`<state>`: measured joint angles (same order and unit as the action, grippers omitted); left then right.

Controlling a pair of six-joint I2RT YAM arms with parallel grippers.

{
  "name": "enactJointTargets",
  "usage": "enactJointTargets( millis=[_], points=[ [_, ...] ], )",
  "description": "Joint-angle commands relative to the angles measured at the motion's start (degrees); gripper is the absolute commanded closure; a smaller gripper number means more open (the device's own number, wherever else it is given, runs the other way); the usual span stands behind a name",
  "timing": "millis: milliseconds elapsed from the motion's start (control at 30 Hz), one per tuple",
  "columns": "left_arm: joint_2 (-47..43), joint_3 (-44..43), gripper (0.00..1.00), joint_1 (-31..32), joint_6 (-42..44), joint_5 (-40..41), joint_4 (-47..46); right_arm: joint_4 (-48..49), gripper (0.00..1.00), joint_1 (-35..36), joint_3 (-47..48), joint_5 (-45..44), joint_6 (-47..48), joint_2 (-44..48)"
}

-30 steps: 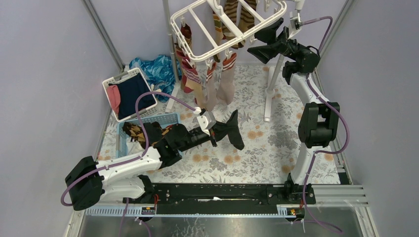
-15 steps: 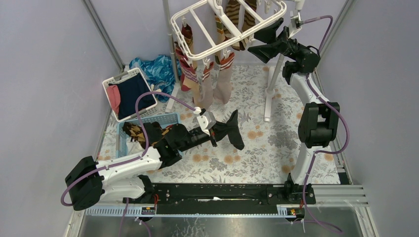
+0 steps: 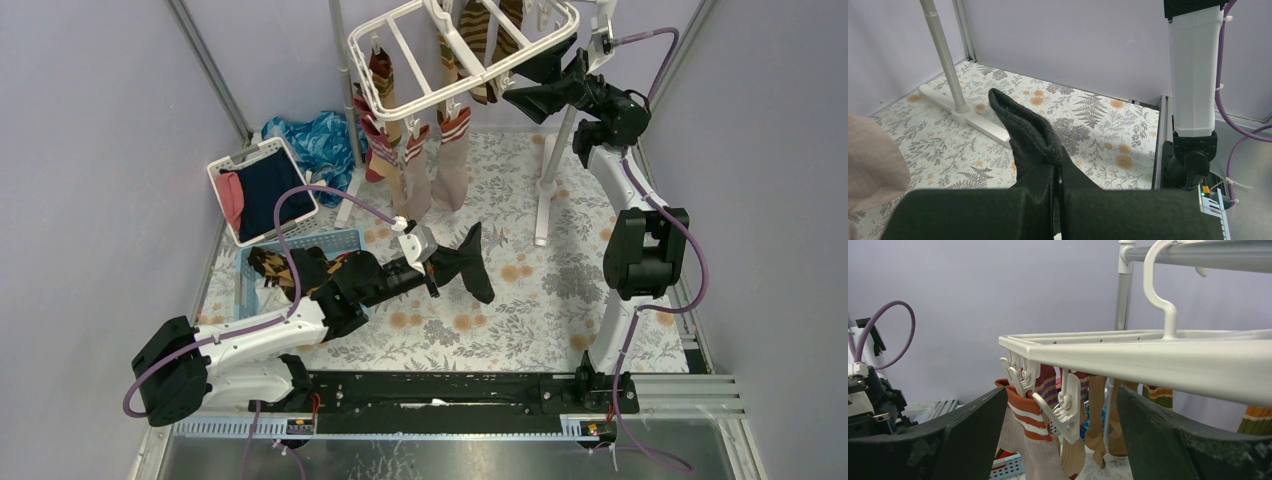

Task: Clip the socks to the hanger
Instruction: Open the clamp at the hanger.

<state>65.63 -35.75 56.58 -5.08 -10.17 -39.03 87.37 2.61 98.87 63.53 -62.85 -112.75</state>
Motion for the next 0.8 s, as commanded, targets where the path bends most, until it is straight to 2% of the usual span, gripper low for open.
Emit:
enactJointTargets(
  millis=[0, 167, 433, 767],
  points=[
    [0.1, -0.4, 1.0, 0.2, -0.3, -0.4, -1.9, 10.1, 0.14, 0.7, 2.8, -0.9, -0.4, 1.1],
    [0.0, -0.3, 1.0, 0.2, -0.3, -0.4, -1.9, 10.2, 0.17, 1.3, 2.7, -1.3, -0.5, 1.3],
    [0.0, -0.4, 1.0, 0.2, -0.5, -0.6, -2.0, 10.5, 0.03, 3.0, 0.3, 0.0, 5.4, 1.9],
    [0.7, -0.9, 1.0, 0.4, -0.8, -0.7, -2.0, 10.6, 0.02, 4.3, 0.9, -1.5, 7.6, 1.0]
  ],
)
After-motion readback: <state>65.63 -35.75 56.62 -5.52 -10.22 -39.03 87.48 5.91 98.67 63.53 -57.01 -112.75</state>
